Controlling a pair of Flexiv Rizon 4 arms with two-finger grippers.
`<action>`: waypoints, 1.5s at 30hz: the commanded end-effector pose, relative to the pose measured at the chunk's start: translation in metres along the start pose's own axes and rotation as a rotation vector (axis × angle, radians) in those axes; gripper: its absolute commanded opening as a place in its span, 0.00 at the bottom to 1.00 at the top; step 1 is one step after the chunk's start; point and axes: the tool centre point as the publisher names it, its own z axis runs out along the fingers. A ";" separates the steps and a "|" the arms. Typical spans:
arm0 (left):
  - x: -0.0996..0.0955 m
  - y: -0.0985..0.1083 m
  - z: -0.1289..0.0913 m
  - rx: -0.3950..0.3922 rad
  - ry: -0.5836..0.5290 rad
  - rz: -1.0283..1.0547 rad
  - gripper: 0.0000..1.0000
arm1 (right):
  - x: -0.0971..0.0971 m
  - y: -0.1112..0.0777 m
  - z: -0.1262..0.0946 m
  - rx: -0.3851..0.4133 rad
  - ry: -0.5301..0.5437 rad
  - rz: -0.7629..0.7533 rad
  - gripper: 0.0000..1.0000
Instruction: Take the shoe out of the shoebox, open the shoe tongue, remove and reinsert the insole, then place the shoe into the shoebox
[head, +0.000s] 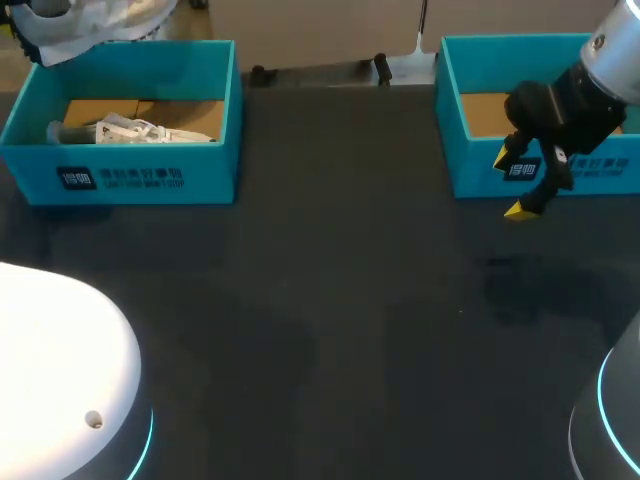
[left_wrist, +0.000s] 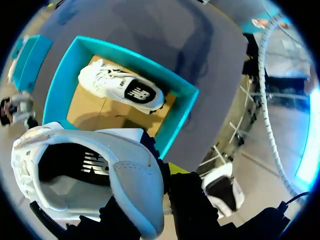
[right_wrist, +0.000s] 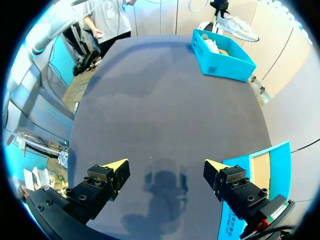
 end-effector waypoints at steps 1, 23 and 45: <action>0.001 0.006 -0.007 0.009 -0.041 0.572 0.00 | 0.000 0.000 0.001 0.002 0.000 0.000 1.00; -0.002 0.009 -0.010 0.054 -0.046 0.564 0.00 | 0.000 0.000 0.001 0.002 0.000 0.000 1.00; -0.002 0.009 -0.010 0.054 -0.046 0.564 0.00 | 0.000 0.000 0.001 0.002 0.000 0.000 1.00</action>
